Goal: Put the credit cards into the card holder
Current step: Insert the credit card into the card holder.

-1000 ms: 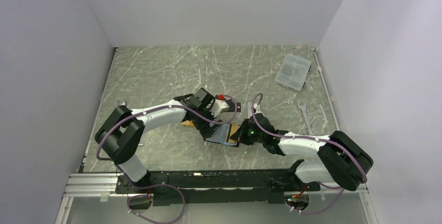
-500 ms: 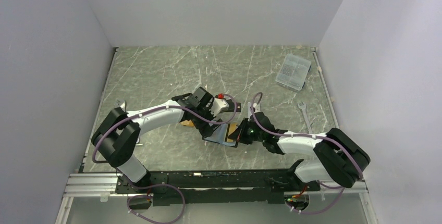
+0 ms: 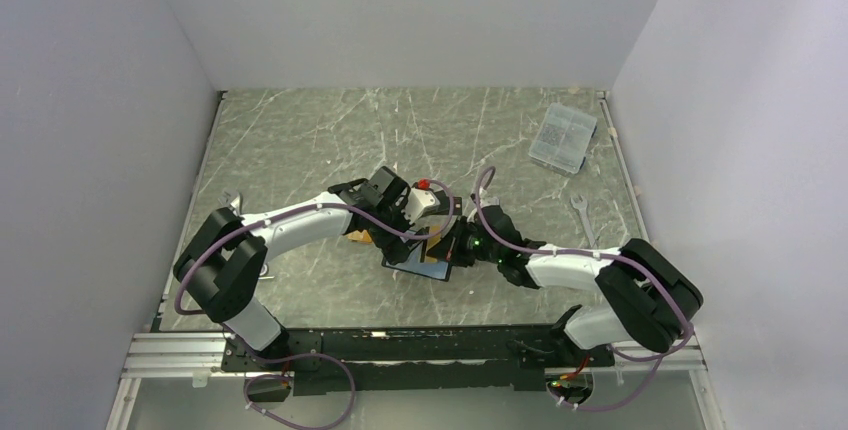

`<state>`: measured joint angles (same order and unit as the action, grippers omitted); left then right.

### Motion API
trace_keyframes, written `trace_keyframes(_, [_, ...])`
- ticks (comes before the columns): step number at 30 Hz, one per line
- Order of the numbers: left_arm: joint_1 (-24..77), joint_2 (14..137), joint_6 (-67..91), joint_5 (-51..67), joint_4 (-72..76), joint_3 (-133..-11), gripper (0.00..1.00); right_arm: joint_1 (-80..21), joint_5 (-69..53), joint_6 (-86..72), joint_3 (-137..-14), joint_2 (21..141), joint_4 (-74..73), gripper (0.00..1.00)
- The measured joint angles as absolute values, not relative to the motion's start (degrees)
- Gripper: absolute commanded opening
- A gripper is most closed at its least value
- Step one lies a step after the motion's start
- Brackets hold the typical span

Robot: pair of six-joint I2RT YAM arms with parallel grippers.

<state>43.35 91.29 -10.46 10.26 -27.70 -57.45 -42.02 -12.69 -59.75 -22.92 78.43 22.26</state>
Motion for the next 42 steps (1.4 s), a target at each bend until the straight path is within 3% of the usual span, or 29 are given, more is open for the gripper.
trace_keyframes(19, [45.3,91.3,-10.8,11.0,-26.8,-57.5,0.96,-42.0,-14.3,-59.0,-24.7,84.4,24.2,0.00])
trace_keyframes(31, [47.2,97.1,-10.0,4.0,-23.3,-57.6,0.92,-41.8,-14.3,-59.0,-25.4,84.2,25.0,0.00])
trace_keyframes(42, [47.7,97.5,-9.1,2.7,-23.2,-58.2,0.89,-39.1,-13.9,-59.1,-20.4,72.7,23.2,0.00])
